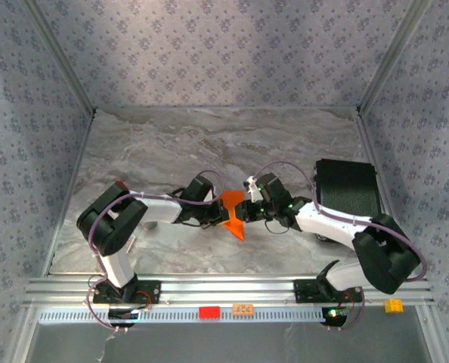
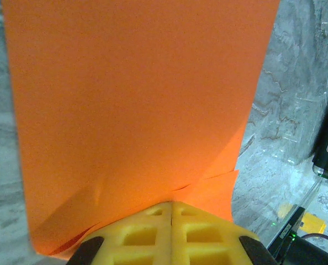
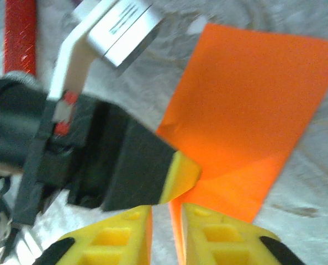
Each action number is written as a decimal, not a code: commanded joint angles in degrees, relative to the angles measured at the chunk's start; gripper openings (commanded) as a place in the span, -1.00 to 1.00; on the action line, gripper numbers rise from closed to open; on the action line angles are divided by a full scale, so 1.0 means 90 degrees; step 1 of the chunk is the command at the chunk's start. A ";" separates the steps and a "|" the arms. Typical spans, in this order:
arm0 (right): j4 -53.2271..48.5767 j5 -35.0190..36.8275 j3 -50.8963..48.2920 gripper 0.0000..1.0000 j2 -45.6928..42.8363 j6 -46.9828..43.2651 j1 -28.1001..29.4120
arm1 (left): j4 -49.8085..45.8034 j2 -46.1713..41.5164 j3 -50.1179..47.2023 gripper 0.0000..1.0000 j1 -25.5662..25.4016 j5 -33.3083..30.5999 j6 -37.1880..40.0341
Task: Fold a paper plane with a square sheet of paper (pick it up from the middle)
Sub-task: Third fold the triangle at the center of the table.
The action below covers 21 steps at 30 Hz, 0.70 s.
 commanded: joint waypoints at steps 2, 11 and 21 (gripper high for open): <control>-0.0166 -0.0829 -0.0171 -0.73 0.0045 0.0231 0.0176 | -0.0295 0.0192 -0.0157 -1.00 -0.0049 -0.0291 0.0099; -0.0397 -0.0522 0.0216 -0.84 0.0759 0.0192 0.0544 | -0.0317 0.0207 -0.0144 -1.00 -0.0042 -0.0290 0.0114; -0.0630 -0.0238 0.0628 -0.84 0.1433 0.0143 0.0672 | -0.0356 0.0187 -0.0120 -1.00 -0.0045 -0.0289 0.0147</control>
